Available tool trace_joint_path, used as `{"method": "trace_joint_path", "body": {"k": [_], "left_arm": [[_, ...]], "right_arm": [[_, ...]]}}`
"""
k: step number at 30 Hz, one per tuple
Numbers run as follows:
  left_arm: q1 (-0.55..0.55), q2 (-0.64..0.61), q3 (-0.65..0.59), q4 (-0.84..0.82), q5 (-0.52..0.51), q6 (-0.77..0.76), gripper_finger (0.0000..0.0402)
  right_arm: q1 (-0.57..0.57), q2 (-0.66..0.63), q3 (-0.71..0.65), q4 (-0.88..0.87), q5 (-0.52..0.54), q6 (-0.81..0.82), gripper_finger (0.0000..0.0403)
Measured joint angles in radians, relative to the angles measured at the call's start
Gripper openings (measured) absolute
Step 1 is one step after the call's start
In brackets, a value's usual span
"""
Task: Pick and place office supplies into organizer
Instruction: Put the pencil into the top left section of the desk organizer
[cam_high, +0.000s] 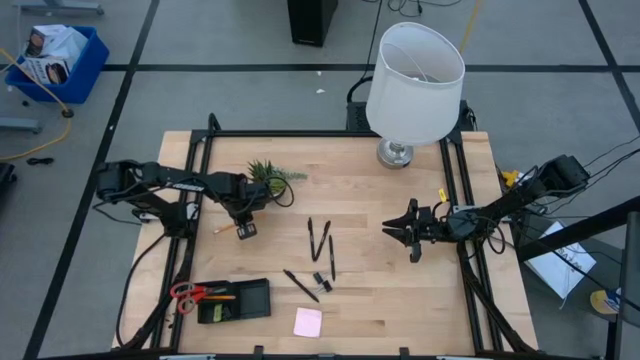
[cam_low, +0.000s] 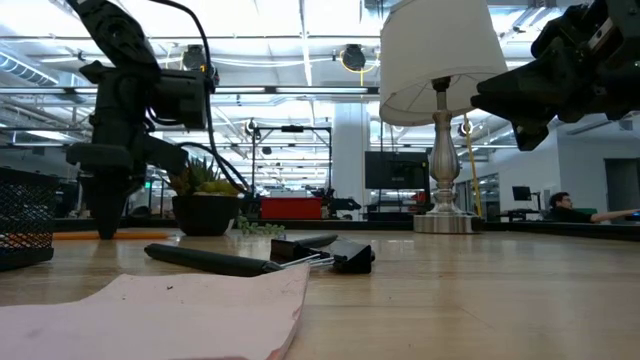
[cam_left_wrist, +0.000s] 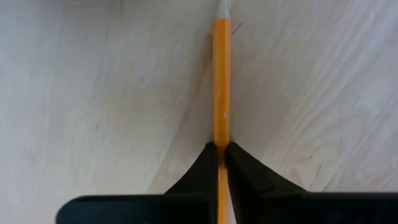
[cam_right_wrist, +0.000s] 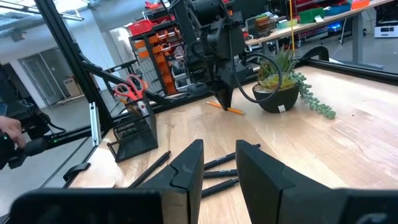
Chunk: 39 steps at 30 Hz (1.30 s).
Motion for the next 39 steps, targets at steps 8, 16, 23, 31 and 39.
{"method": "trace_joint_path", "body": {"k": [8, 16, 23, 31, 39], "left_arm": [[-0.011, -0.073, -0.008, 0.006, -0.006, -0.019, 0.0018], [-0.053, -0.103, -0.006, 0.009, 0.001, -0.043, 0.0002], [-0.072, -0.104, -0.005, -0.002, 0.002, -0.058, 0.0005], [-0.072, -0.105, -0.003, 0.001, -0.001, -0.138, 0.0022], [-0.072, -0.105, -0.003, 0.002, 0.042, -0.14, 0.0107]], "right_arm": [[0.0, 0.0, 0.0, 0.002, 0.0, 0.0, 0.0089], [0.0, 0.0, 0.0, 0.002, 0.027, 0.0, 0.0089], [0.0, 0.0, 0.0, 0.001, 0.027, 0.0, 0.0089], [0.0, 0.0, 0.0, 0.0, 0.026, 0.0, 0.0089], [0.0, 0.0, 0.0, -0.003, 0.026, 0.0, 0.0089]]}}
